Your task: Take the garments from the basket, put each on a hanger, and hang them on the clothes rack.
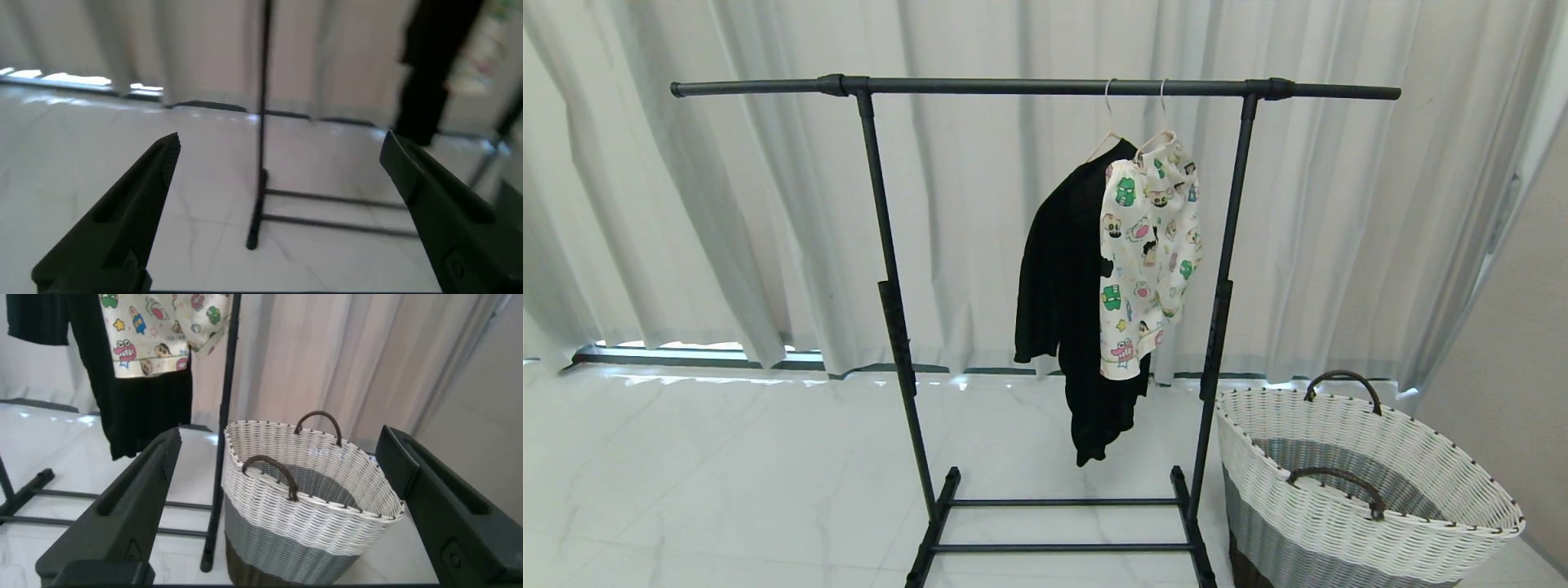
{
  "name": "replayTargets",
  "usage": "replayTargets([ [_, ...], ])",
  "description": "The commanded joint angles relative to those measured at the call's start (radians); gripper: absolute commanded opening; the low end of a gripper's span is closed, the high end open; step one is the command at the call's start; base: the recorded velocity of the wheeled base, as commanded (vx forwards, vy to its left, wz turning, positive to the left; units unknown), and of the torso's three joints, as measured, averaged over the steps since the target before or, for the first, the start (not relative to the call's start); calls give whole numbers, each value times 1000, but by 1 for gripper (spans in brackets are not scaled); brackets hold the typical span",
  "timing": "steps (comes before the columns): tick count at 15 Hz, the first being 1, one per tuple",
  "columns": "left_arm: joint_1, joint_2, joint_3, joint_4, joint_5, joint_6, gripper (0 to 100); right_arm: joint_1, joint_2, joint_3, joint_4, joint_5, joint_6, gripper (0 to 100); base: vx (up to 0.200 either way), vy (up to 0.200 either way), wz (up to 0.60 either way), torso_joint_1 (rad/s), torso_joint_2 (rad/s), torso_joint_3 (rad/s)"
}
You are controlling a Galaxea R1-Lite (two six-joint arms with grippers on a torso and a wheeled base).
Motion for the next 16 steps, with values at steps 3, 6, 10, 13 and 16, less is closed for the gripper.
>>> replayTargets([
  [3,-117,149,-9,10,-60,108,100,0,0,0,1,-7,1,100,0,0,0,0,0,0],
  [6,-261,54,-9,12,-59,66,100,0,0,0,2,-7,21,100,0,0,0,0,0,0],
  [10,-69,-18,-8,10,127,-20,100,0,0,0,9,-88,36,100,0,0,0,0,0,0],
  [13,-69,-18,-8,9,139,-18,100,0,0,0,10,-119,65,100,0,0,0,0,0,0],
  [16,-43,100,-8,12,133,19,100,0,0,0,25,-159,114,100,0,0,0,0,0,0],
])
